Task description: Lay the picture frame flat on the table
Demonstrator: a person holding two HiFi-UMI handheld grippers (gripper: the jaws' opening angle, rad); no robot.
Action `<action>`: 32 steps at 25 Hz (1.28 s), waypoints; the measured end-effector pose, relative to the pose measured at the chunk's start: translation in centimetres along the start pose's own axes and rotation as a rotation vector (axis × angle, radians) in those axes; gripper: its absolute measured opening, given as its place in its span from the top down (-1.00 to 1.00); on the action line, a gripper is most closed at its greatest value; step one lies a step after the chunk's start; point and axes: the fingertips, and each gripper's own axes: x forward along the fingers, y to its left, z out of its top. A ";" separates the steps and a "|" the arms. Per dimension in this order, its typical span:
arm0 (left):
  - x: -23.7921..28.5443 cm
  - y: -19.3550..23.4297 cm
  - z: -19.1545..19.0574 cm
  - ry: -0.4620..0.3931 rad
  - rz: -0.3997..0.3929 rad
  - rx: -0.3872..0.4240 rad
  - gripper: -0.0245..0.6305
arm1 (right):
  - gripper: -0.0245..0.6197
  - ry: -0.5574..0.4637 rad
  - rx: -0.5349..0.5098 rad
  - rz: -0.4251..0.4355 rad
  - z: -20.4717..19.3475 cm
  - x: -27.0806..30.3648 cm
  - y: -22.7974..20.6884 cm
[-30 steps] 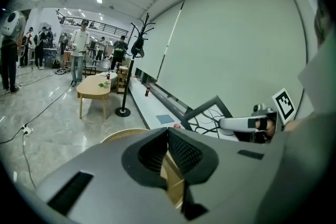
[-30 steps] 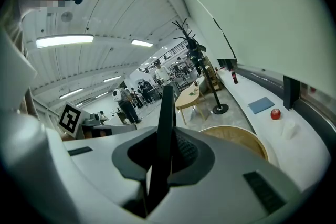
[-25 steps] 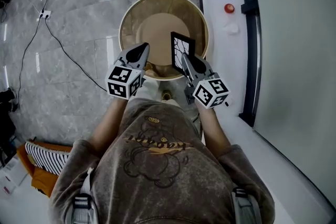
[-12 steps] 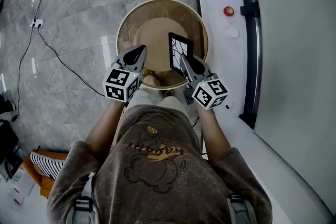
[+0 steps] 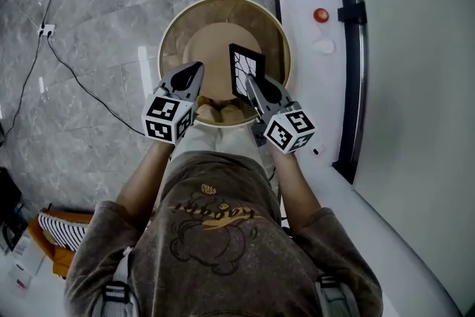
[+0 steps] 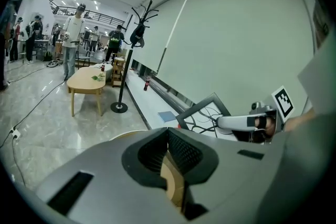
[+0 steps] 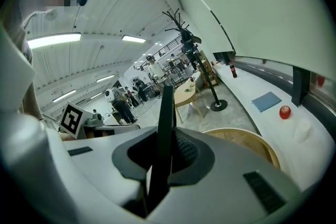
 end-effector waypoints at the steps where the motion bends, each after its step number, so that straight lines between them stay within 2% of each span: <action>1: 0.1 0.1 0.0 0.000 0.003 -0.003 0.87 | 0.74 0.004 0.002 0.003 -0.1 0.2 -0.1; 10: 1.6 1.3 -0.5 -0.012 0.038 -0.039 0.87 | 0.74 0.019 0.010 0.022 -0.2 1.9 -1.9; 19: 4.5 3.4 -1.9 -0.010 0.060 -0.074 0.87 | 0.74 0.066 0.001 0.038 -2.1 5.0 -4.3; 32: 9.6 6.7 -7.4 0.022 0.089 -0.123 0.87 | 0.74 0.103 0.043 0.016 -6.7 8.6 -9.8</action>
